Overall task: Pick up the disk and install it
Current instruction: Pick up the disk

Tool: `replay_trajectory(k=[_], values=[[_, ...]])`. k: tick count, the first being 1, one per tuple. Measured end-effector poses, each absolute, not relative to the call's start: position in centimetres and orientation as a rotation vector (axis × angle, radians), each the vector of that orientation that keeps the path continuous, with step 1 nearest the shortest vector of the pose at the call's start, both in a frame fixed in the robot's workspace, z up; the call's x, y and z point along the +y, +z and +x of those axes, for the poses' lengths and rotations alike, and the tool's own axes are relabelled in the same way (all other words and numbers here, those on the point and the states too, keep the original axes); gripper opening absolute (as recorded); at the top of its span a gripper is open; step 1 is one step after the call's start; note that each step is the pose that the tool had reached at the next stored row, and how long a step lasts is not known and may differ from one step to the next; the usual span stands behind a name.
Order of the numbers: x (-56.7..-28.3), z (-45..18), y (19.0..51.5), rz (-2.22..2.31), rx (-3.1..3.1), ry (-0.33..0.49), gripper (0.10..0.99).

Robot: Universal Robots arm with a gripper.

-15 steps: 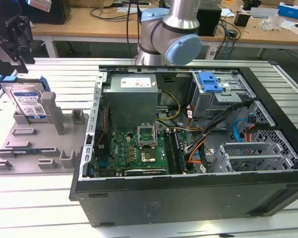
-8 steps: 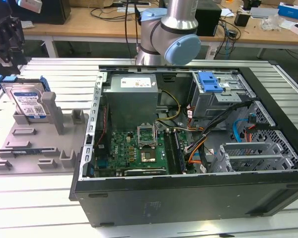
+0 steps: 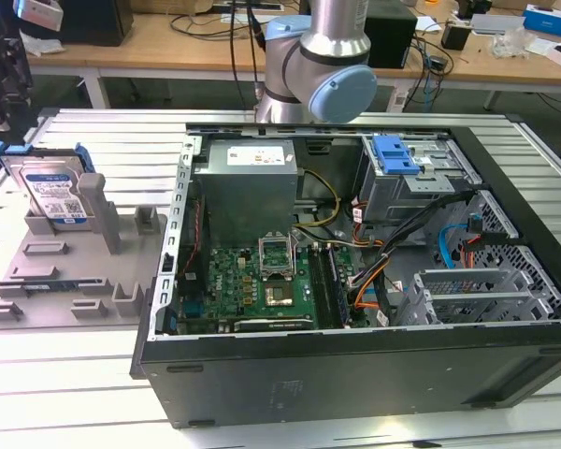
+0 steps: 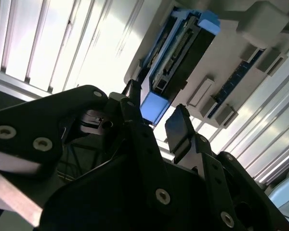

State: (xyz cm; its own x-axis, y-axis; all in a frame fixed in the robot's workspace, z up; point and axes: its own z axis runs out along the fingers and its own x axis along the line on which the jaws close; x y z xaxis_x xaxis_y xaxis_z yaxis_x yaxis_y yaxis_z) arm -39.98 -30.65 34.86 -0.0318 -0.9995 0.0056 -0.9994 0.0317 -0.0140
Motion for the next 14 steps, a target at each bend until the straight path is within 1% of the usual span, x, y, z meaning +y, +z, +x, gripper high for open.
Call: replay_trajectory(k=[14], values=[[-31.2,-40.4,32.9,-2.242,2.194,-0.020,0.482]])
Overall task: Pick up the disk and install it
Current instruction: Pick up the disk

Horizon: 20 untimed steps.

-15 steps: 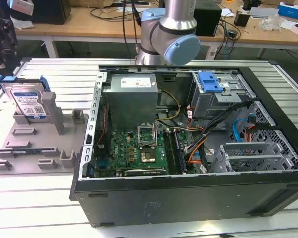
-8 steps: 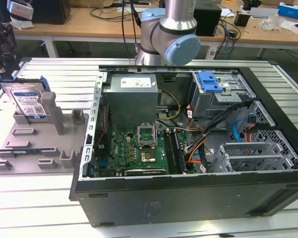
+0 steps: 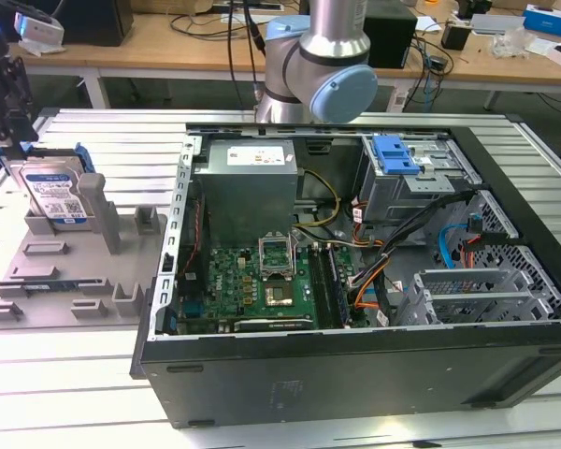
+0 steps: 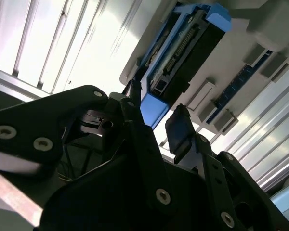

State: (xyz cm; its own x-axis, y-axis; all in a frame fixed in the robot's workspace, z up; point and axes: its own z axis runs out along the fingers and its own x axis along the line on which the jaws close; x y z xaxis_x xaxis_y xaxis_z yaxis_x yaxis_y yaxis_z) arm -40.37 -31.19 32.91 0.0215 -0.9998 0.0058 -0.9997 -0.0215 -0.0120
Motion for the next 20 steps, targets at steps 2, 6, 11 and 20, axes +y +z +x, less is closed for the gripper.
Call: replay_trajectory(k=[2,6,11,20], values=[[-31.2,-40.5,32.5,-2.252,2.184,-0.019,0.482],[-31.2,-40.6,32.0,-2.266,2.169,-0.019,0.482],[-31.2,-40.6,31.3,-2.279,2.157,-0.018,0.482],[-31.2,-40.6,30.4,-2.298,2.148,-0.002,0.482]])
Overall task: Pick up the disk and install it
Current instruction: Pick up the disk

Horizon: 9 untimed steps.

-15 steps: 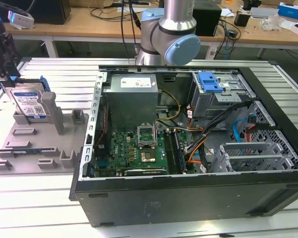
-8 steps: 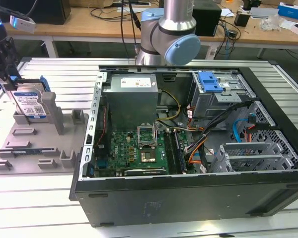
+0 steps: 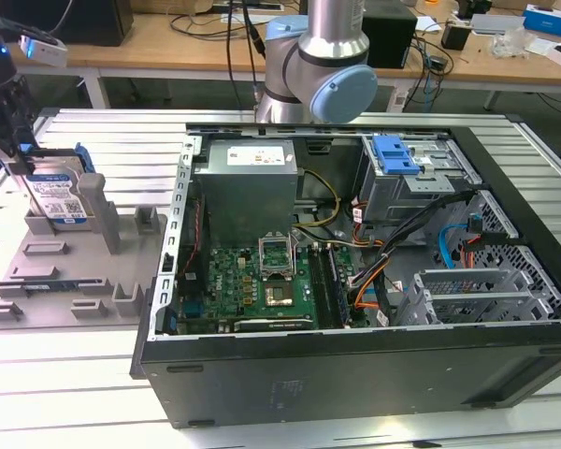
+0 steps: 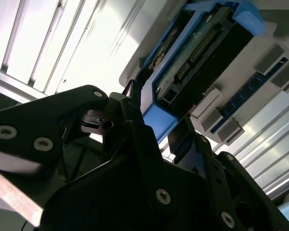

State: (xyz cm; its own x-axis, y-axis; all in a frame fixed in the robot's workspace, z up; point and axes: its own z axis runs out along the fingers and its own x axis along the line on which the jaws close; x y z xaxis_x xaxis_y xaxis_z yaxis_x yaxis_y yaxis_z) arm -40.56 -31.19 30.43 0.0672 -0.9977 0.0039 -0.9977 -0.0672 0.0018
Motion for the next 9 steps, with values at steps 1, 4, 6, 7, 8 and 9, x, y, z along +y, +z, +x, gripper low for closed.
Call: replay_trajectory(k=[1,4,6,7,8,9], values=[[-31.19,-40.56,30.35,2.291,-2.141,-0.001,0.482],[-31.19,-40.56,30.31,2.291,-2.140,-0.004,0.482],[-31.20,-40.55,30.30,2.291,-2.140,-0.004,0.482],[-31.19,-40.51,30.27,2.292,-2.140,-0.003,0.482],[-31.19,-40.45,30.26,2.291,-2.141,-0.004,0.482],[-31.20,-40.43,30.25,2.290,-2.142,-0.004,0.482]])
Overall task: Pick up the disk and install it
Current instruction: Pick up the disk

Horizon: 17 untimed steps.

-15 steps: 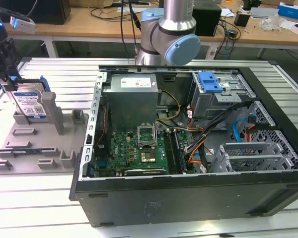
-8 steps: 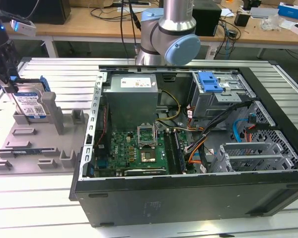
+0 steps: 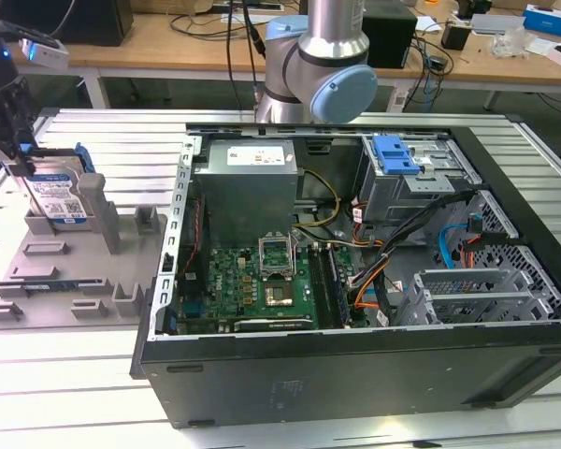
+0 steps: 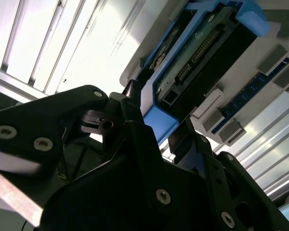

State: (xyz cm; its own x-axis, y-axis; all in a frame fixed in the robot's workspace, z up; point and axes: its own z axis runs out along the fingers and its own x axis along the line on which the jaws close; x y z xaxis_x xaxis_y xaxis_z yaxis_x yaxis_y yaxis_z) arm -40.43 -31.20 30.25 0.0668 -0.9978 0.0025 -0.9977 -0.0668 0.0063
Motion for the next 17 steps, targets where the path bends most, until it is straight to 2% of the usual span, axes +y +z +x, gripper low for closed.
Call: replay_trajectory(k=[17], values=[[-31.20,-40.42,29.85,2.271,-2.162,-0.004,0.482]])
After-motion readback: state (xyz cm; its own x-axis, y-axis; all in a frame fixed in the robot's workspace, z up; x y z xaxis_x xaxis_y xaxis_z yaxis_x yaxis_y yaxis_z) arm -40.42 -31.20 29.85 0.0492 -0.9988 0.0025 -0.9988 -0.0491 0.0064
